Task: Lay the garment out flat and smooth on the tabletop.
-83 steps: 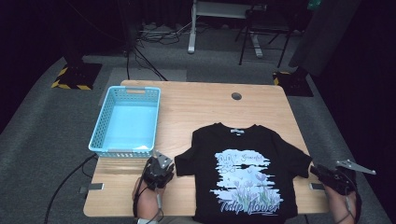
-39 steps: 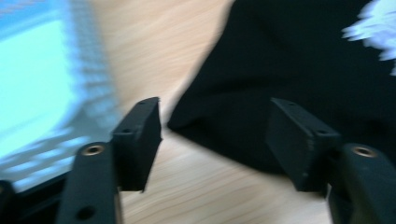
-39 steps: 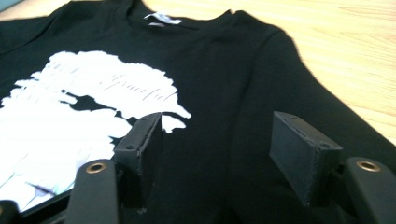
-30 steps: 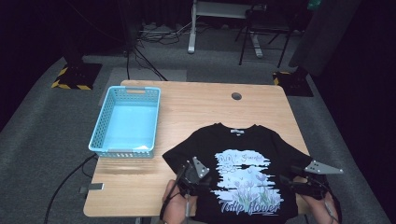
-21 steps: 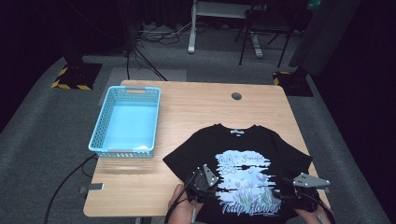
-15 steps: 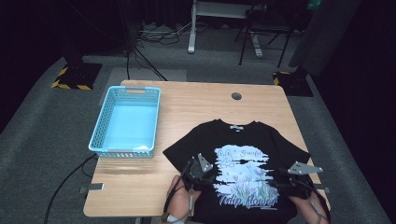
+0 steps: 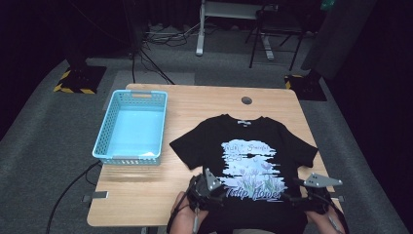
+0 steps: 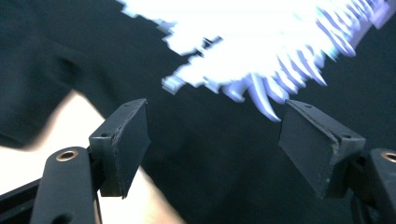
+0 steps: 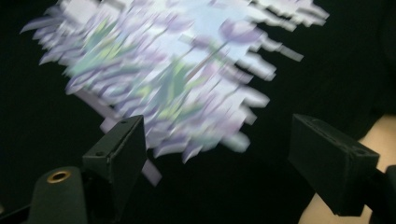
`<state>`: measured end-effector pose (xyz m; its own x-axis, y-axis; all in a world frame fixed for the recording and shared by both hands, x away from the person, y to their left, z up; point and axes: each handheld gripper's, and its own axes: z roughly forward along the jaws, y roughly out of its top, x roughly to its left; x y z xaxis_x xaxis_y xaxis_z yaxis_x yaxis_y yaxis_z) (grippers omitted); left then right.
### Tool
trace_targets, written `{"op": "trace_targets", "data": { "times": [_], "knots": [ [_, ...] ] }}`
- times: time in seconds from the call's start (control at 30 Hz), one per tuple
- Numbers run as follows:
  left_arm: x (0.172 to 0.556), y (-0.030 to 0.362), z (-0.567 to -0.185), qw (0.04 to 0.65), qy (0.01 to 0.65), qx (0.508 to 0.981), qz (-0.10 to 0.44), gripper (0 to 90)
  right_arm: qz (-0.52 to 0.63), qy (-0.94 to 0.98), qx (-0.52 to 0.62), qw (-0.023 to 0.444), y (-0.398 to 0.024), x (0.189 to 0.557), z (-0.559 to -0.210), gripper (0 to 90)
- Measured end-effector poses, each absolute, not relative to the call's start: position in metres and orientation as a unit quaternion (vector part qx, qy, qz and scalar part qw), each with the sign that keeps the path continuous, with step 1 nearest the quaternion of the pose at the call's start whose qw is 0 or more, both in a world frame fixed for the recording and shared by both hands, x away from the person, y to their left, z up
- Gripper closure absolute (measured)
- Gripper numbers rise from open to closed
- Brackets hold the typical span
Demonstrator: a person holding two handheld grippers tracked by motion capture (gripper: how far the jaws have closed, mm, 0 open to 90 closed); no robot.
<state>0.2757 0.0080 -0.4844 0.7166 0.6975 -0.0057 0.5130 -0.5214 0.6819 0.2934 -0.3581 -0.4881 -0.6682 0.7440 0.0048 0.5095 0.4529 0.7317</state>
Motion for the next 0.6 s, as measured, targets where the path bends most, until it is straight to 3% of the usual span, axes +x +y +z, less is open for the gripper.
{"op": "trace_targets", "data": {
  "times": [0.13, 0.27, 0.6],
  "knots": [
    [0.273, 0.000, -0.496, 0.317, 0.352, 0.872, 0.126, 27.0, 0.350, 0.848, 0.369, 0.152, -0.355, 0.278, -0.494, 20.7],
    [0.288, 0.001, -0.497, 0.317, 0.349, 0.873, 0.127, 27.4, 0.342, 0.850, 0.371, 0.153, -0.353, 0.291, -0.501, 20.0],
    [0.362, 0.008, -0.497, 0.320, 0.382, 0.855, 0.141, 27.3, 0.342, 0.854, 0.361, 0.150, -0.339, 0.388, -0.501, 17.5]
  ]
}}
